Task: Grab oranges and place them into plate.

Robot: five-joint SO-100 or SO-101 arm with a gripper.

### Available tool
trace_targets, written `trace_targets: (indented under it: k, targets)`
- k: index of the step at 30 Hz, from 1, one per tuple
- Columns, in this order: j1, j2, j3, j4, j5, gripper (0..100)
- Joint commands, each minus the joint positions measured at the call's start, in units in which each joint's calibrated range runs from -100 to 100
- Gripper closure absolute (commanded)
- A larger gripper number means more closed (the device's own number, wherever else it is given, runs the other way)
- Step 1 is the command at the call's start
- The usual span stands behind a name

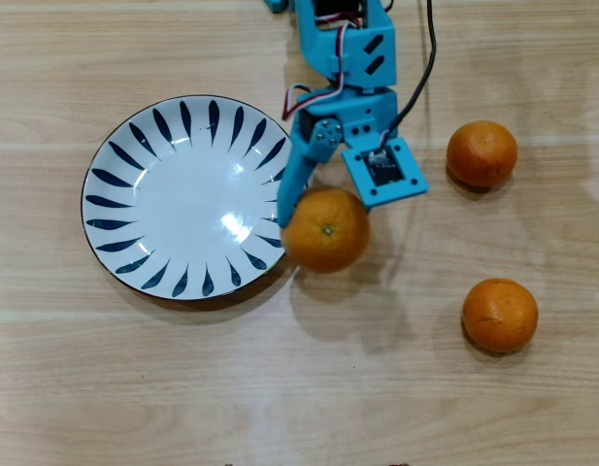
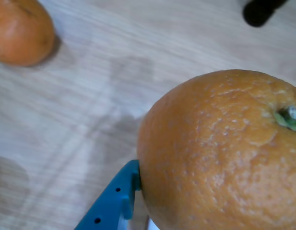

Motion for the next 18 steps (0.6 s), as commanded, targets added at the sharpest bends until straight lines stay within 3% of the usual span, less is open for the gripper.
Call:
trace_targets:
  k: [1,3,7,18]
  targets:
    - [8.0,-12.5,-0.7,9.9,2.3,72]
    - [14.6,-17.2,2.5,15.0,3.7,72]
    - [23.4,-23.8,12.8,15.4,5.7,72]
    - [27.9,-27.2,25.7,15.2,6.0,72]
